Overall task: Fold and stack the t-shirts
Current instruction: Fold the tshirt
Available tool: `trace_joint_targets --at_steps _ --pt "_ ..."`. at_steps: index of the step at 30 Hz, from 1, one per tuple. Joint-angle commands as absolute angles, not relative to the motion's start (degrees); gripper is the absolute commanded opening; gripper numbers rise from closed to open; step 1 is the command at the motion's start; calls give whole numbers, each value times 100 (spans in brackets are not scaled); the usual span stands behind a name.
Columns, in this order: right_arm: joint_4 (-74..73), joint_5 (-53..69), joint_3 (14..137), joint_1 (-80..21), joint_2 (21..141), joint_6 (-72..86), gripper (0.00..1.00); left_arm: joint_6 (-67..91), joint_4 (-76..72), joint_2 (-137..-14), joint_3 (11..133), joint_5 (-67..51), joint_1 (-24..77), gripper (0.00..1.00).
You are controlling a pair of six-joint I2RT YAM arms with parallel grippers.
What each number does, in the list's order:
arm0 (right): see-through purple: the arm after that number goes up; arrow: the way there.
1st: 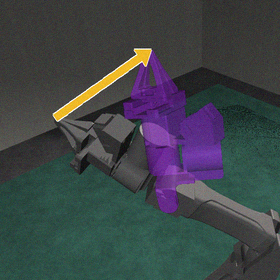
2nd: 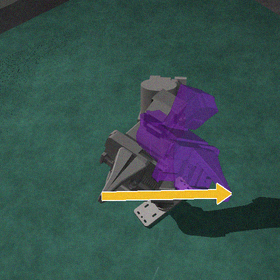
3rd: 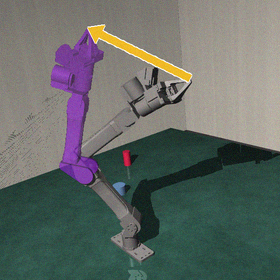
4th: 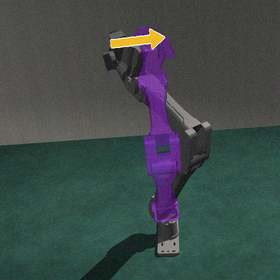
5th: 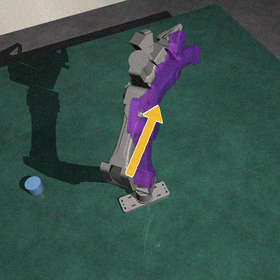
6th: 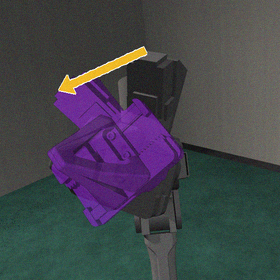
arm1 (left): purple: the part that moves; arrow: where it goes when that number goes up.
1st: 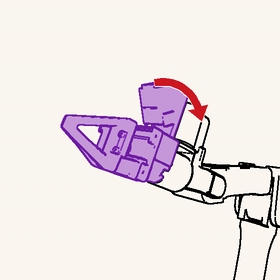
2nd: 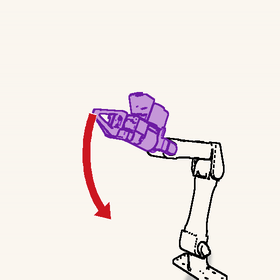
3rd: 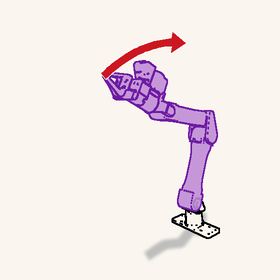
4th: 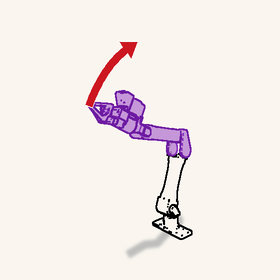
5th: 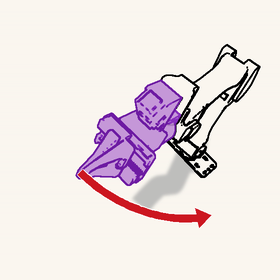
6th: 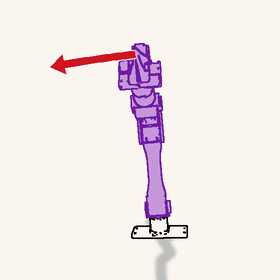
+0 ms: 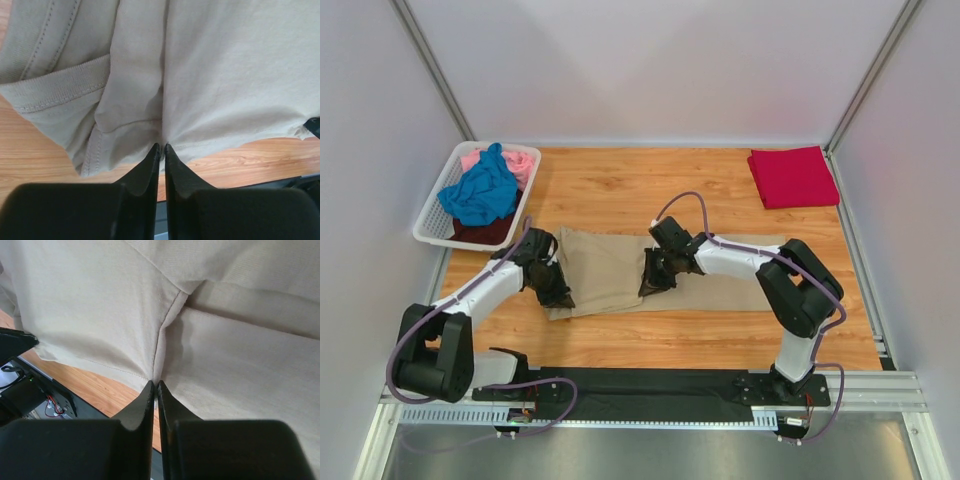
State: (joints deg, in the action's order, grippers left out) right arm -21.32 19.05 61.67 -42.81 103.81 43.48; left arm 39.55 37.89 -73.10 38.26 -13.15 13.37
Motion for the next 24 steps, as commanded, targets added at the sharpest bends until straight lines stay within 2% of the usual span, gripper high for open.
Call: trace_joint_targets --at_steps 1,3,6,11,17,24 --pt "-1942 1943 6188 -4289 10353 4342 7 3920 3665 -7426 3814 -1608 1310 16" --pt "-1977 1907 6161 -4289 10310 4342 15 3955 3779 -7436 3814 -1643 1318 27" --pt "-2248 1688 6187 -4280 10126 4228 25 4043 3945 -7156 3805 -1487 1318 37" --pt "-2855 1222 6459 -4175 9756 3982 29 3684 4447 -6820 4972 -696 1301 49" --pt "-3234 598 6539 -3553 9475 3630 30 3217 4246 -8014 6343 -580 1239 51" --pt "-3208 379 6391 -2515 9782 3428 29 3120 3728 -9683 7154 -790 1125 50"
